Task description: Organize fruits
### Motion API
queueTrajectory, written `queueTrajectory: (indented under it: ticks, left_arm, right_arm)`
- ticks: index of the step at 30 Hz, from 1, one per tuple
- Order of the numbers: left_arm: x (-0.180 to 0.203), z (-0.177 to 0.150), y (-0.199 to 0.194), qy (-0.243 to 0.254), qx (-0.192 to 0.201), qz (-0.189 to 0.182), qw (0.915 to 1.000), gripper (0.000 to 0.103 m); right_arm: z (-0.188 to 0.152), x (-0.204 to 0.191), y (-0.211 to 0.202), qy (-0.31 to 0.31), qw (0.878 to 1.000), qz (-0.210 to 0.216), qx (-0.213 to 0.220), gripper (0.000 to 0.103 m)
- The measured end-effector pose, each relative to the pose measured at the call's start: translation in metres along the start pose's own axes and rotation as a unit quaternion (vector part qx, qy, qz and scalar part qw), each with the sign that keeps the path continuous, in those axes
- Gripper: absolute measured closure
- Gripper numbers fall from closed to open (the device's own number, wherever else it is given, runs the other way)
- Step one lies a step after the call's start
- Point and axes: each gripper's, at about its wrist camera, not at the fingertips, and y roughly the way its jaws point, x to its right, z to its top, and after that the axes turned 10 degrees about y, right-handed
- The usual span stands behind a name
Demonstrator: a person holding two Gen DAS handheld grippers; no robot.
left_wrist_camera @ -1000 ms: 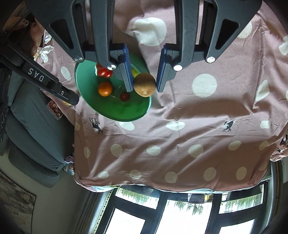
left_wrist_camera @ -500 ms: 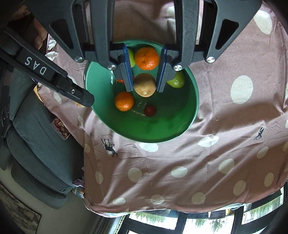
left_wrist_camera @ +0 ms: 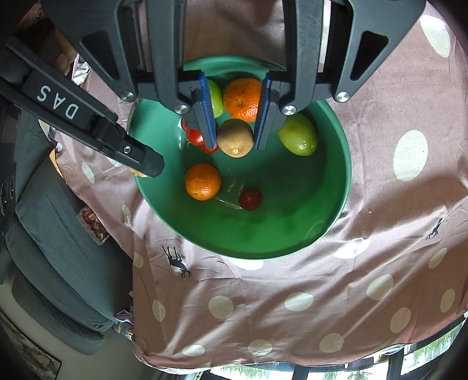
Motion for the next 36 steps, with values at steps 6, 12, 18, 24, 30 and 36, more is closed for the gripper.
queueTrajectory:
  ticks: [6, 12, 18, 24, 30, 36]
  left_arm:
    - [0.002, 0.000, -0.001, 0.002, 0.000, -0.001, 1.0000, 0.074]
    - [0.002, 0.001, -0.013, -0.006, 0.012, -0.006, 0.9999, 0.034]
    - [0.005, 0.001, -0.034, 0.004, 0.030, 0.015, 0.9994, 0.019]
    - [0.003, 0.000, -0.058, 0.002, 0.052, 0.031, 0.9982, 0.001]
    - [-0.002, -0.002, -0.070, -0.015, 0.056, 0.027, 0.9980, 0.001]
    - [-0.002, -0.005, -0.077, -0.015, 0.063, 0.037, 0.9972, 0.001]
  right_arm:
    - [0.001, 0.002, 0.003, 0.004, 1.000, -0.003, -0.005, 0.075]
    - [0.001, 0.001, 0.000, 0.004, 1.000, 0.004, -0.004, 0.058]
    - [0.002, 0.001, -0.013, 0.004, 1.000, 0.004, 0.022, 0.041]
    - [0.004, 0.002, -0.031, 0.013, 0.999, 0.020, 0.048, 0.034]
    - [0.004, 0.000, -0.041, 0.013, 0.998, 0.025, 0.064, 0.025]
    - [0.002, -0.005, -0.044, 0.001, 0.998, 0.020, 0.066, 0.024]
